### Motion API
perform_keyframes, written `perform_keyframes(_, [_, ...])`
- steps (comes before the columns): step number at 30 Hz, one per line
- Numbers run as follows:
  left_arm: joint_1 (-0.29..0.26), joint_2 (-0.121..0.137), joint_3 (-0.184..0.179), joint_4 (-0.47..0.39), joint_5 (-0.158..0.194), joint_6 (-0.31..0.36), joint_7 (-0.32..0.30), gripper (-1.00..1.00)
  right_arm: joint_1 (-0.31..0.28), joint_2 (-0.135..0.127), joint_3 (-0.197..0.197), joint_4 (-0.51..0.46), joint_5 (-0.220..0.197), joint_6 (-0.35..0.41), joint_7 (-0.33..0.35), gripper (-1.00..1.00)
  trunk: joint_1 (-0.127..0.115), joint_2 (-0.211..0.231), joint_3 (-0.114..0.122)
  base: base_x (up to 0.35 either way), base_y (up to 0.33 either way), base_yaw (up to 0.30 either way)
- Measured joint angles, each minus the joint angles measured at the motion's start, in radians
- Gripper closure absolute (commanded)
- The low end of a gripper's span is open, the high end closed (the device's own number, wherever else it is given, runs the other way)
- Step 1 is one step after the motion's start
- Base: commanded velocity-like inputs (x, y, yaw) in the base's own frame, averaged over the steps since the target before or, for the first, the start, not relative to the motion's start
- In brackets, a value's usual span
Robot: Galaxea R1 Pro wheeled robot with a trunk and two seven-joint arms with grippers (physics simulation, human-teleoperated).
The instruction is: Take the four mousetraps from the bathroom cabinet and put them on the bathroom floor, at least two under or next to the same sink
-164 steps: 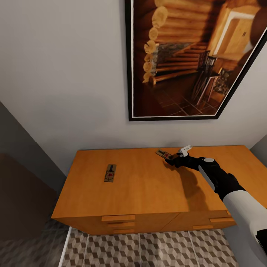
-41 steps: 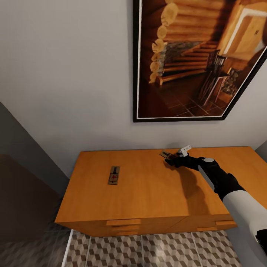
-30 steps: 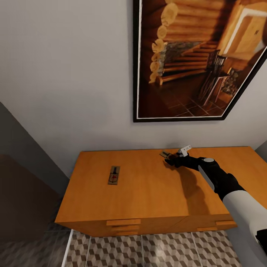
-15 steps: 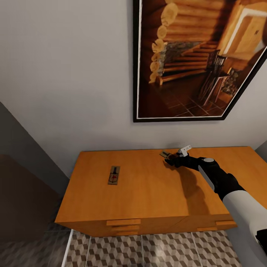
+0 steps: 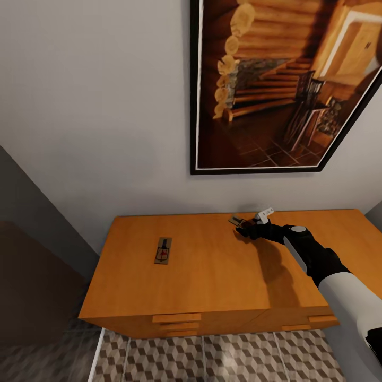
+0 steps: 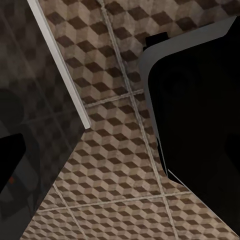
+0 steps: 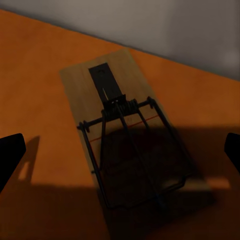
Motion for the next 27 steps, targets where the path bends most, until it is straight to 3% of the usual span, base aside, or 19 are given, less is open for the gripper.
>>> perform_keyframes(27, [0.0,0.0,0.0,0.0,0.0,0.0,-0.001,-1.0,-0.001,0.0,-0.002,-0.008,-0.005,0.0,-0.001,-1.0,0.0,-0.001,-0.013,0.0,0.0,0.0])
